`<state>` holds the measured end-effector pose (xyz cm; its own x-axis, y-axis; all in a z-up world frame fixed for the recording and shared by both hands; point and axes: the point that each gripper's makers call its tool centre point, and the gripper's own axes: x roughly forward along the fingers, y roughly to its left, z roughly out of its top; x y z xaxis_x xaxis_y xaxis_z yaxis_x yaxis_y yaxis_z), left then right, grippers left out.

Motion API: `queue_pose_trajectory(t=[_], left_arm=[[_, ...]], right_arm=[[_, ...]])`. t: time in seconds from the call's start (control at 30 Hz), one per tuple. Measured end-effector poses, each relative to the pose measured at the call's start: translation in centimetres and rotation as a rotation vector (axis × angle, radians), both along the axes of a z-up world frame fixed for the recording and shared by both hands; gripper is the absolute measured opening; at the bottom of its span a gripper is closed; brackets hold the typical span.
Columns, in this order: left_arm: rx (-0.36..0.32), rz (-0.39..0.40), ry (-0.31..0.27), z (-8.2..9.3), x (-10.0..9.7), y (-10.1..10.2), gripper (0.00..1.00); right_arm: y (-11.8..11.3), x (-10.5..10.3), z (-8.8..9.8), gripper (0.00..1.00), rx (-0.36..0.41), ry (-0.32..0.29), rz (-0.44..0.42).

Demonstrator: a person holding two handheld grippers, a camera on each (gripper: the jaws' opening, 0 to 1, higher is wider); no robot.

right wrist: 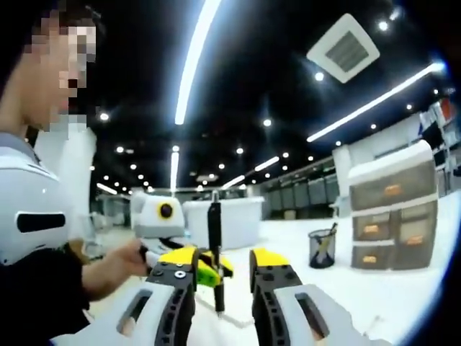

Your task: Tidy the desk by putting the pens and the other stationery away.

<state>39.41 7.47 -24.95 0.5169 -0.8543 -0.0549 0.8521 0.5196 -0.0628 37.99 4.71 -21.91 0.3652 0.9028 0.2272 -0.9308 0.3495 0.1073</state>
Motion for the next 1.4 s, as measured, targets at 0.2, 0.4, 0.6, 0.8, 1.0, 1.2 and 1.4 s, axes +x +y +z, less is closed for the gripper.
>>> queue_pose_trajectory(t=[0.2,0.4,0.6,0.8,1.0,1.2,1.4], left_arm=[[-0.011,0.065,-0.018,0.9,1.9,2.1,0.09],[0.005,0.148,-0.044,1.5,4.7,4.1,0.09],[-0.002,0.186,-0.052,2.9,7.2,5.3,0.09],[-0.004,0.238,-0.099,5.5,9.4,6.4,0.09],[-0.021,0.307,-0.155,8.2,12.2,8.5,0.09],[-0.028,0.344,-0.152,8.5,16.1,9.6,0.09],[-0.024,0.369,-0.152,8.2,19.7,9.9,0.09]], right_arm=[[-2.2,0.3,-0.9,0.26,-0.027,0.021,-0.052],[-4.8,0.0,-2.6,0.28,-0.064,0.057,-0.121],[-7.1,-0.5,-4.4,0.30,-0.086,0.097,-0.179],[-9.1,-1.0,-5.6,0.30,-0.085,0.129,-0.228],[-11.5,-1.1,-6.5,0.32,-0.095,0.158,-0.307],[-13.1,-1.3,-6.8,0.38,-0.151,0.147,-0.383],[-14.0,-1.5,-7.1,0.39,-0.167,0.152,-0.416]])
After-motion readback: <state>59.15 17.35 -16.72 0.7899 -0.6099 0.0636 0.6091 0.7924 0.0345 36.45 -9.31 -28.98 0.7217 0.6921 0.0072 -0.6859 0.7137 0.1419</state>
